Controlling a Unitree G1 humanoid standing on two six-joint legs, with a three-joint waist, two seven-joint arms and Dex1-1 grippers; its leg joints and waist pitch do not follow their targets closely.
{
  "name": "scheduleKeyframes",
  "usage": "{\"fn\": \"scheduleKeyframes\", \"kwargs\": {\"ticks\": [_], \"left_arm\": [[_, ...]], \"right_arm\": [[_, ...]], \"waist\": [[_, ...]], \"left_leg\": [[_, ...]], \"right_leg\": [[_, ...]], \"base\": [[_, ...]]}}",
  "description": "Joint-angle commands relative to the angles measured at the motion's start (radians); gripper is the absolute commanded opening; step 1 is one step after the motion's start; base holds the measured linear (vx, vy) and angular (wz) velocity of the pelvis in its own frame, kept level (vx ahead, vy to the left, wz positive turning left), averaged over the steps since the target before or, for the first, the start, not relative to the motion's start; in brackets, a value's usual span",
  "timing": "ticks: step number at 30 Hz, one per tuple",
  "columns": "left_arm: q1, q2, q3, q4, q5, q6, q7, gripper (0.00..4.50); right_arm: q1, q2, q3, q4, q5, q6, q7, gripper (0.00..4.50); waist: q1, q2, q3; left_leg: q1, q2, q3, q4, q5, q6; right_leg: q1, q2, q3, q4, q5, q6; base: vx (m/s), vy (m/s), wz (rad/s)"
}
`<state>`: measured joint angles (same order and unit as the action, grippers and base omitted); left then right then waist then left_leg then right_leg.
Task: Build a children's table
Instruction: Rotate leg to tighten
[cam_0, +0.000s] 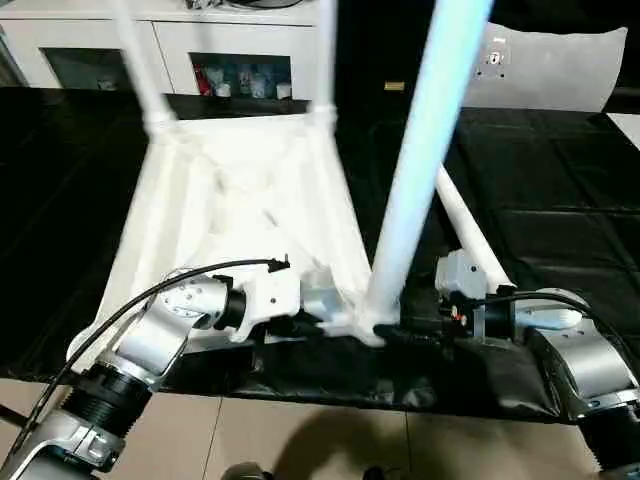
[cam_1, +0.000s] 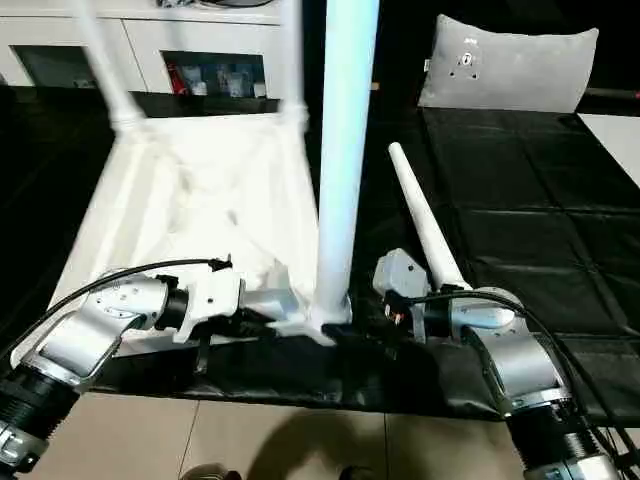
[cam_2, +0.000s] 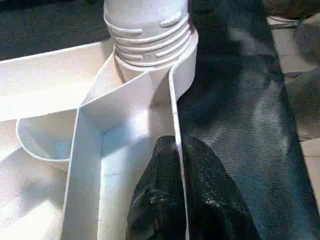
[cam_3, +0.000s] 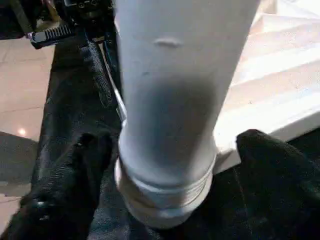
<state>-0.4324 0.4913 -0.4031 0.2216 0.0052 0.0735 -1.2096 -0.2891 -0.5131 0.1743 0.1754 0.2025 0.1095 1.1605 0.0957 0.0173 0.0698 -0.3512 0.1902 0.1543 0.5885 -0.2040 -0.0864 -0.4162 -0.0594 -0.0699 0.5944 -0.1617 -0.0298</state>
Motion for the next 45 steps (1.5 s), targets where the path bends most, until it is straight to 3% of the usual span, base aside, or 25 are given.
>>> {"fn": "scheduleKeyframes", "kwargs": {"ticks": [1,16,22,25,27,29,31,32,34,37,40,43,45], "left_arm": [[-0.011,0.001,-0.052,0.001,0.013,-0.028,-0.05,0.0],[-0.012,0.008,-0.053,0.01,0.014,-0.048,-0.061,0.0],[0.0,-0.005,-0.036,-0.002,-0.006,-0.013,-0.042,0.0],[0.006,-0.026,-0.017,-0.021,-0.018,0.032,-0.002,0.0],[0.011,-0.073,0.023,-0.041,-0.062,0.103,0.054,0.0],[0.012,-0.119,0.052,-0.056,-0.084,0.156,0.117,0.0],[0.005,-0.172,0.066,-0.06,-0.072,0.197,0.203,0.0],[-0.005,-0.21,0.067,-0.051,-0.052,0.214,0.261,0.0],[-0.017,-0.253,0.074,-0.039,-0.035,0.239,0.323,0.0],[-0.05,-0.362,0.096,-0.003,0.01,0.296,0.48,0.0],[-0.081,-0.44,0.113,0.023,0.041,0.329,0.618,0.0],[-0.096,-0.491,0.107,0.025,0.066,0.341,0.688,0.0],[-0.096,-0.483,0.081,0.018,0.091,0.329,0.673,0.0]], "right_arm": [[-0.023,-0.008,0.012,0.014,0.006,-0.004,0.011,3.84],[-0.038,0.0,0.035,0.045,-0.003,-0.004,0.035,2.76],[-0.017,0.023,0.04,0.024,0.004,0.039,0.006,2.68],[-0.012,0.057,0.03,0.015,0.011,0.076,-0.047,2.67],[-0.017,0.101,0.014,0.016,0.012,0.122,-0.124,2.66],[-0.025,0.15,0.004,0.029,-0.006,0.147,-0.214,2.66],[-0.042,0.214,-0.001,0.054,-0.038,0.181,-0.332,2.66],[-0.058,0.255,-0.005,0.077,-0.055,0.201,-0.402,2.66],[-0.071,0.297,-0.013,0.096,-0.059,0.218,-0.462,2.66],[-0.1,0.411,-0.061,0.13,-0.046,0.272,-0.621,2.65],[-0.125,0.491,-0.101,0.171,-0.053,0.293,-0.754,2.65],[-0.148,0.539,-0.114,0.214,-0.075,0.277,-0.822,2.65],[-0.149,0.542,-0.107,0.216,-0.078,0.256,-0.808,3.21]], "waist": [[-0.003,-0.01,-0.064],[-0.005,-0.013,-0.065],[-0.006,-0.011,-0.065],[-0.009,-0.012,-0.059],[-0.013,-0.009,-0.055],[-0.018,-0.013,-0.055],[-0.028,-0.013,-0.054],[-0.039,-0.02,-0.055],[-0.056,-0.022,-0.057],[-0.058,-0.02,-0.058],[-0.053,-0.015,-0.062],[-0.052,-0.013,-0.068],[-0.05,-0.014,-0.071]], "left_leg": [[-0.006,0.031,0.003,-0.065,-0.133,0.089],[-0.007,0.03,0.003,-0.063,-0.122,0.087],[-0.007,0.031,0.003,-0.063,-0.119,0.086],[-0.006,0.029,0.004,-0.066,-0.149,0.077],[-0.003,0.028,0.003,-0.068,-0.175,0.062],[-0.005,0.025,0.0,-0.07,-0.191,0.049],[-0.008,0.022,-0.002,-0.071,-0.198,0.037],[-0.014,0.019,-0.004,-0.071,-0.196,0.034],[-0.014,0.015,-0.005,-0.067,-0.19,0.035],[-0.008,0.012,0.001,-0.061,-0.173,0.049],[-0.007,0.016,0.001,-0.062,-0.148,0.053],[-0.013,0.021,0.0,-0.062,-0.108,0.052],[-0.013,0.019,0.001,-0.059,-0.099,0.063]], "right_leg": [[0.064,-0.073,0.047,-0.072,-0.301,-0.176],[0.065,-0.072,0.047,-0.07,-0.305,-0.166],[0.065,-0.071,0.047,-0.07,-0.296,-0.171],[0.064,-0.072,0.045,-0.078,-0.354,-0.159],[0.06,-0.072,0.044,-0.084,-0.415,-0.148],[0.061,-0.072,0.041,-0.092,-0.483,-0.114],[0.06,-0.071,0.039,-0.093,-0.499,-0.101],[0.064,-0.071,0.037,-0.095,-0.504,-0.091],[0.063,-0.071,0.035,-0.098,-0.51,-0.084],[0.054,-0.068,0.04,-0.103,-0.501,-0.084],[0.054,-0.066,0.041,-0.096,-0.45,-0.096],[0.061,-0.068,0.043,-0.081,-0.317,-0.137],[0.065,-0.069,0.044,-0.077,-0.268,-0.154]], "base": [[0.0,0.0,0.0],[0.0,0.0,0.0],[0.0,0.0,0.0],[0.0,0.0,0.0],[0.0,0.0,0.0],[0.0,0.0,0.0],[0.0,0.0,0.0],[0.0,0.0,0.0],[0.0,0.0,0.0],[0.0,0.0,0.0],[0.0,0.0,0.0],[0.0,0.0,0.0],[0.0,0.0,0.0]]}}
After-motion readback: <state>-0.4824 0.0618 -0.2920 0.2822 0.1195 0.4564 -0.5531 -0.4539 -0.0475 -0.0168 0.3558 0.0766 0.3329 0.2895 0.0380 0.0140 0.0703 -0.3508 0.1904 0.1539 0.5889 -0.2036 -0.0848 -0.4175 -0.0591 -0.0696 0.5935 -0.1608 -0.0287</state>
